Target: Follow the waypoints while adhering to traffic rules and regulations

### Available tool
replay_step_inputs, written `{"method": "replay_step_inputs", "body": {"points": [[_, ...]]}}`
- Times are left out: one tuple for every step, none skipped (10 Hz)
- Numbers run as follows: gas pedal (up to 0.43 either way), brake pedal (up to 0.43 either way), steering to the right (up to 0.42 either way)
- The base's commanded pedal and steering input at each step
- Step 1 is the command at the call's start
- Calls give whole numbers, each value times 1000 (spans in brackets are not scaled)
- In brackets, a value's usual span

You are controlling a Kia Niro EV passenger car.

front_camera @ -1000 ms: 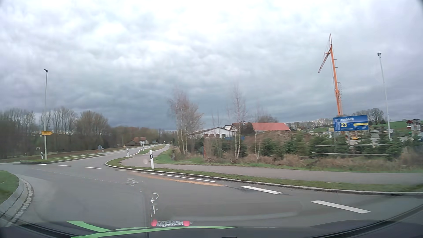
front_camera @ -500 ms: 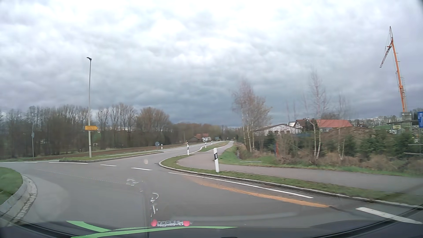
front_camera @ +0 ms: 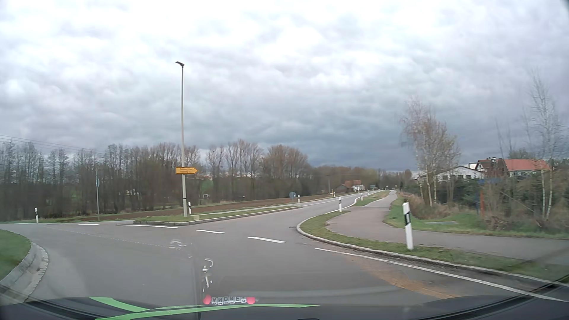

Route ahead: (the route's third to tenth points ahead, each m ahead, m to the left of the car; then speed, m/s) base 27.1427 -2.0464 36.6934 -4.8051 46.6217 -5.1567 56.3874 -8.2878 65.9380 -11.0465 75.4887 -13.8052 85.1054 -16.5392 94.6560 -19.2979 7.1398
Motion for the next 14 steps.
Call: {"method": "replay_step_inputs", "body": {"points": [[169, 0, -200], [169, 0, -147], [169, 0, -105], [169, 0, -81], [169, 0, -54], [177, 0, -39], [177, 0, -24], [177, 0, 5], [177, 0, 25], [177, 0, 49], [189, 0, 65], [189, 0, 80], [189, 0, 91], [189, 0, 101]]}}
